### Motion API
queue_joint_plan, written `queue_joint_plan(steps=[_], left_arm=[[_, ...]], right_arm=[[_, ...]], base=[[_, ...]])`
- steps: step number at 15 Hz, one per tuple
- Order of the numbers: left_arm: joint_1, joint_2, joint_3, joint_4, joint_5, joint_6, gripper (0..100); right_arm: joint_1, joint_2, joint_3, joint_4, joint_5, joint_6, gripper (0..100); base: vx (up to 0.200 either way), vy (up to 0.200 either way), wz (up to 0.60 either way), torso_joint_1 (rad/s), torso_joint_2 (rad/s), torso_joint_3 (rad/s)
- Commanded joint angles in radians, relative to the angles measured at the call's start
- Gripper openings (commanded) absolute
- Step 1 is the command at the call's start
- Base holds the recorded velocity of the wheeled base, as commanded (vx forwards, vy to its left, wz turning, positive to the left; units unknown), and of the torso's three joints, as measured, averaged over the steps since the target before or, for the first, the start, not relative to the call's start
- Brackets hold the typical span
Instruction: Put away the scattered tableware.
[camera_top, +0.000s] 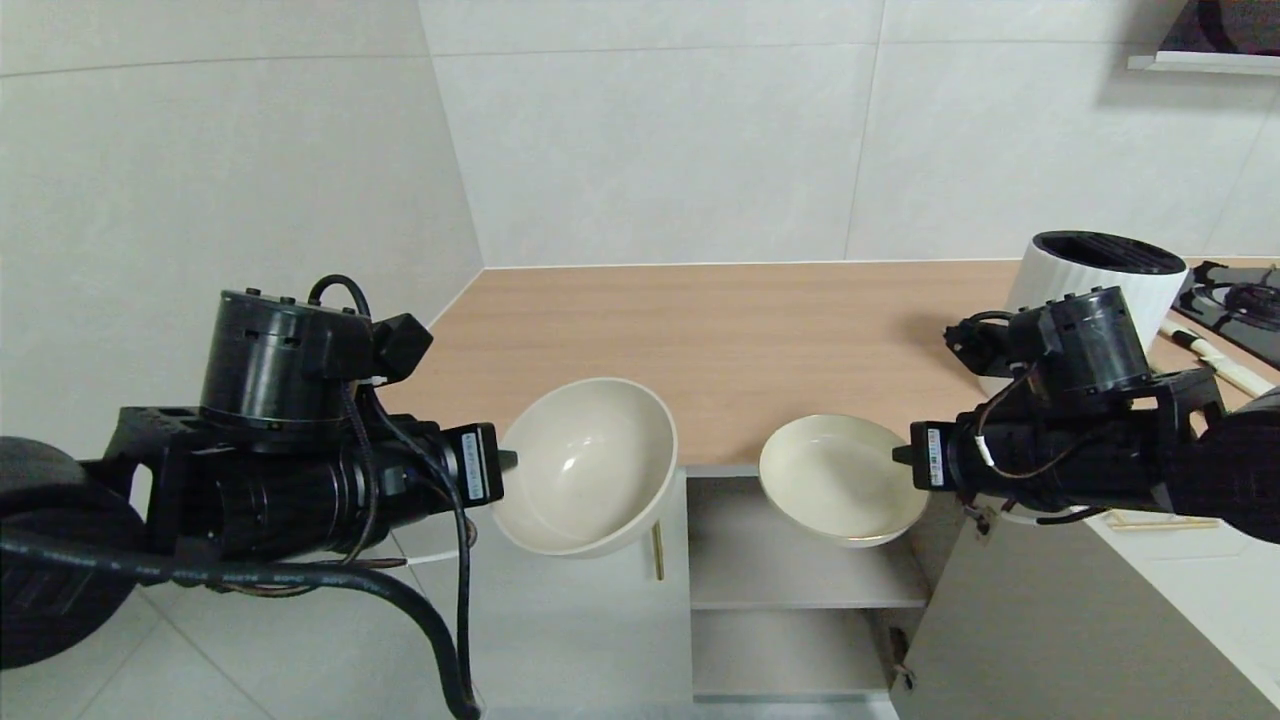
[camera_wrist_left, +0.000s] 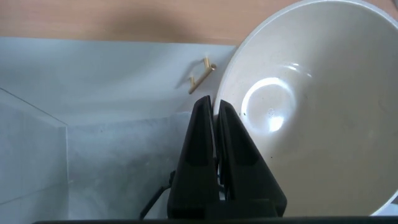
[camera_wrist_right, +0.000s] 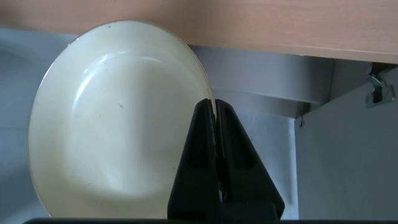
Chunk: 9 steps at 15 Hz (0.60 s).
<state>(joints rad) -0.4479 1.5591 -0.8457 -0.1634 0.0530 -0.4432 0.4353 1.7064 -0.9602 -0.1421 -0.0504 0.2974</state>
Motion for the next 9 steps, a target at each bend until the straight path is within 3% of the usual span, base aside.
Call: queue_joint_plan(steps=[1, 9], left_arm=[[0.001, 0.01, 0.001, 0.001, 0.001, 0.0, 0], [0.0, 0.018, 0.001, 0.001, -0.001, -0.002, 0]], right_arm=[[0.0, 0.012, 0.0, 0.001, 0.0, 0.0, 0], [0.0, 0.029, 0.001, -0.011, 0.0, -0.001, 0]], base=[[0.0, 0.0, 0.0, -0.11, 0.27, 0.119], [0.0, 0.0, 0.0, -0.198, 0.47, 0.264]])
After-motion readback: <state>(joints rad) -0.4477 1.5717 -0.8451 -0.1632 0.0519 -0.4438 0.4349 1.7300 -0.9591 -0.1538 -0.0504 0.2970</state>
